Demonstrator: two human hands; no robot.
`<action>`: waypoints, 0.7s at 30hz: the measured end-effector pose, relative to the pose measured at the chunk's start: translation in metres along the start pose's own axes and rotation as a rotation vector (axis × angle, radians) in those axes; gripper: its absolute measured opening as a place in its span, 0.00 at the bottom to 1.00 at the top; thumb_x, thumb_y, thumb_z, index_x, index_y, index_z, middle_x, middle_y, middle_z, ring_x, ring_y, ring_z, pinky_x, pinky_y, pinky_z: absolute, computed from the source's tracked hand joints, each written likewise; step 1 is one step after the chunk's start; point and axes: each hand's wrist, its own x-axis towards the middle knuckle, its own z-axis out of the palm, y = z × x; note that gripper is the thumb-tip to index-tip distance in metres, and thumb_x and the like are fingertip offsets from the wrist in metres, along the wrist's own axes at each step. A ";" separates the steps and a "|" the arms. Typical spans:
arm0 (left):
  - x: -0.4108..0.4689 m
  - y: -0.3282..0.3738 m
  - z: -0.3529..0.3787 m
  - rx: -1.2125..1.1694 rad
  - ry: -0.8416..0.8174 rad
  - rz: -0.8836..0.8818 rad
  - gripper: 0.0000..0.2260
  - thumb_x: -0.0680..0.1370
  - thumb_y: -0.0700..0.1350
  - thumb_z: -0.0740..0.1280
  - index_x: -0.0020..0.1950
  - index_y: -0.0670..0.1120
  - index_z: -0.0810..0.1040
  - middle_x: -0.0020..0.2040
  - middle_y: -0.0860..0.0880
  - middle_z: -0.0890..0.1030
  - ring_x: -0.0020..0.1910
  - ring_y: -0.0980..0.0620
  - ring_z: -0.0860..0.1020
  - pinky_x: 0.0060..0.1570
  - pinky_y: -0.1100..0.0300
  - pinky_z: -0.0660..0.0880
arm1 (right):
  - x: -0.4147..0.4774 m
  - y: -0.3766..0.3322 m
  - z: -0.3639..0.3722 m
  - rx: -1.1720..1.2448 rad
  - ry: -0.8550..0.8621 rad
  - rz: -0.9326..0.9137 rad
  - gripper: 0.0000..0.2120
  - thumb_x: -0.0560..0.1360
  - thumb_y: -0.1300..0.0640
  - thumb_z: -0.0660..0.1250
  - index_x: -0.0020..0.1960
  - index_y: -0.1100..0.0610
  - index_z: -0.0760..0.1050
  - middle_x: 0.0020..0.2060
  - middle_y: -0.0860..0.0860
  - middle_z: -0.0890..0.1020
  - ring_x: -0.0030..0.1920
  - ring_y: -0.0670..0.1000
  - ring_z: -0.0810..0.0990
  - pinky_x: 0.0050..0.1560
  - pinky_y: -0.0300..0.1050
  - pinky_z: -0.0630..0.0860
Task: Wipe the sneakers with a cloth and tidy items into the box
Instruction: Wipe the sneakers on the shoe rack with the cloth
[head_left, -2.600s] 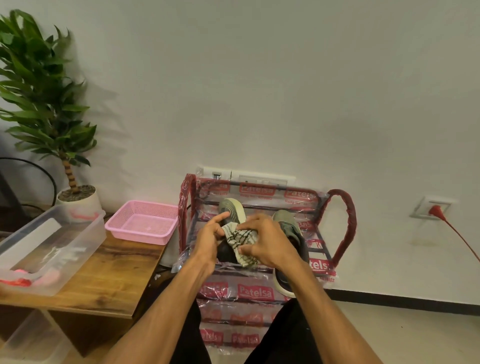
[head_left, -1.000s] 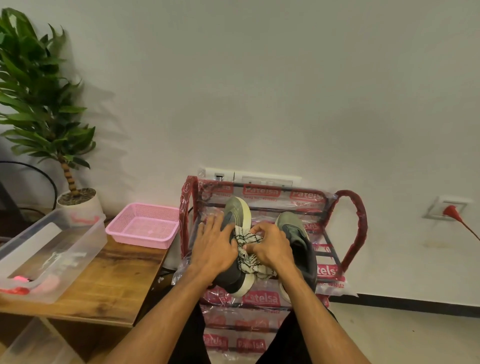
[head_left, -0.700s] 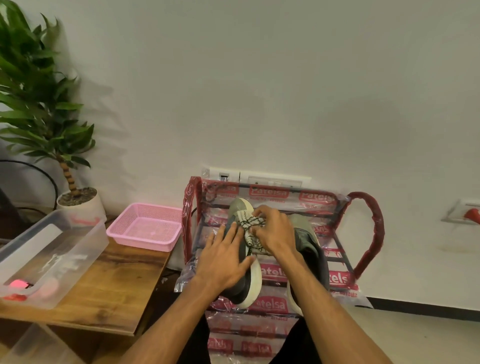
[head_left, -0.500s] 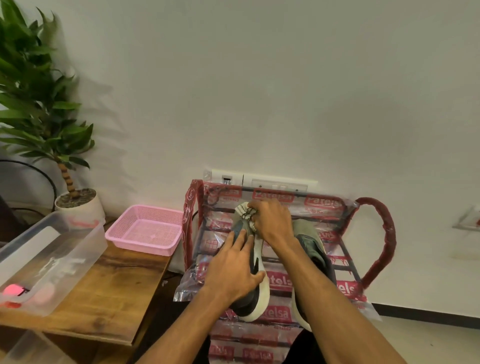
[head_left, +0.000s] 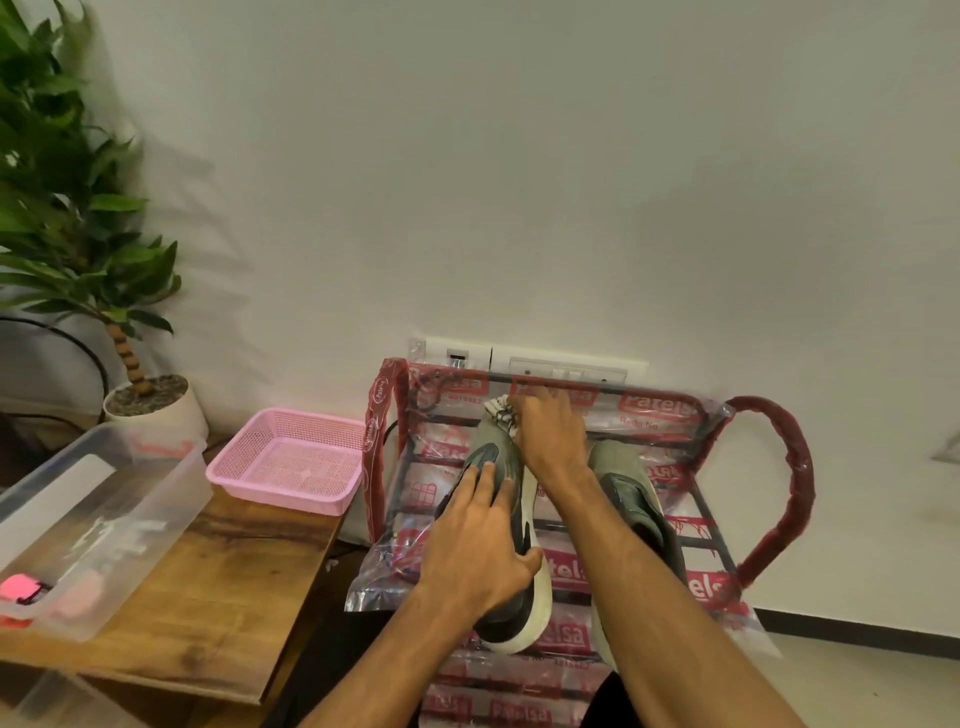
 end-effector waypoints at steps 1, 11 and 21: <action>0.000 -0.001 0.000 -0.005 0.003 -0.006 0.37 0.75 0.63 0.61 0.78 0.46 0.55 0.79 0.44 0.51 0.78 0.48 0.46 0.75 0.56 0.47 | -0.003 -0.001 0.001 -0.003 0.020 0.019 0.14 0.78 0.60 0.65 0.63 0.55 0.78 0.61 0.55 0.79 0.61 0.59 0.74 0.57 0.54 0.75; 0.004 0.001 -0.002 -0.041 -0.037 -0.065 0.39 0.76 0.62 0.61 0.79 0.42 0.52 0.79 0.44 0.51 0.78 0.48 0.48 0.74 0.56 0.48 | -0.007 0.000 -0.016 0.108 -0.230 0.102 0.05 0.75 0.60 0.68 0.50 0.58 0.81 0.44 0.53 0.84 0.45 0.55 0.82 0.49 0.52 0.79; -0.001 0.000 -0.004 -0.010 -0.019 -0.071 0.37 0.77 0.61 0.58 0.79 0.42 0.51 0.79 0.44 0.51 0.78 0.47 0.48 0.74 0.55 0.48 | -0.006 0.003 -0.017 0.148 -0.144 0.132 0.04 0.76 0.64 0.65 0.50 0.61 0.77 0.45 0.56 0.83 0.46 0.57 0.82 0.51 0.54 0.80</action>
